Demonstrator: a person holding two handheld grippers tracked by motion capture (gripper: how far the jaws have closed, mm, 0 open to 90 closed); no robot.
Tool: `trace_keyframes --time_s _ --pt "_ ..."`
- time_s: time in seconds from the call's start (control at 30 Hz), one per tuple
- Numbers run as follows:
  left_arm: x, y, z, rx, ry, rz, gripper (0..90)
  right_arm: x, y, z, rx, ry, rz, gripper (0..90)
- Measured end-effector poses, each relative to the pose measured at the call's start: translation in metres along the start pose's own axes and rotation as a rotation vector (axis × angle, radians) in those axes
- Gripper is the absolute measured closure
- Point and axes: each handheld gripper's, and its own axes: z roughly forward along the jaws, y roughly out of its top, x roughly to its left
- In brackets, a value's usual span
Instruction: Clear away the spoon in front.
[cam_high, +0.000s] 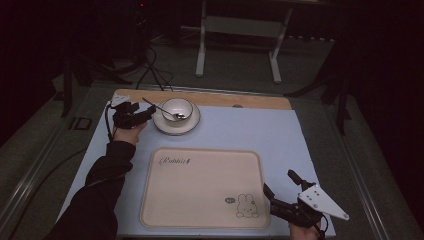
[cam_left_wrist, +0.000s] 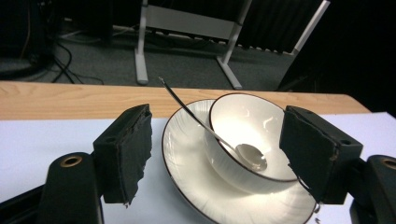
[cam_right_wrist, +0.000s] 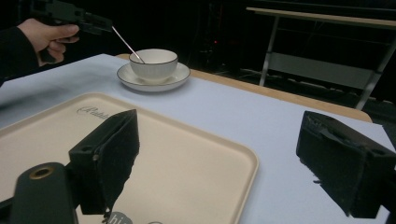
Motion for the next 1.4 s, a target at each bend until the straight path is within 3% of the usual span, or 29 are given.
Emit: trace_keyframes --time_s 0.17,0.27,1.0,1.17,1.4 --pt "0.006 0.001 0.010 -0.007 0.042 -0.048 34.1 0.000 0.000 0.000 0.001 0.002 0.000 13.3" --pt "0.008 0.001 0.016 0.002 0.050 -0.048 36.6 0.000 0.000 0.000 0.001 0.004 0.001 13.3" --pt "0.012 0.001 0.037 -0.033 0.032 -0.190 71.6 -0.001 -0.001 0.000 0.011 0.009 0.004 13.6" --pt "0.011 0.001 0.039 -0.042 0.028 -0.203 81.7 -0.002 -0.001 0.000 0.009 0.007 0.007 13.6" --pt "0.008 0.002 0.037 -0.072 0.008 -0.217 86.1 -0.002 -0.001 0.000 0.009 0.009 0.008 13.6"
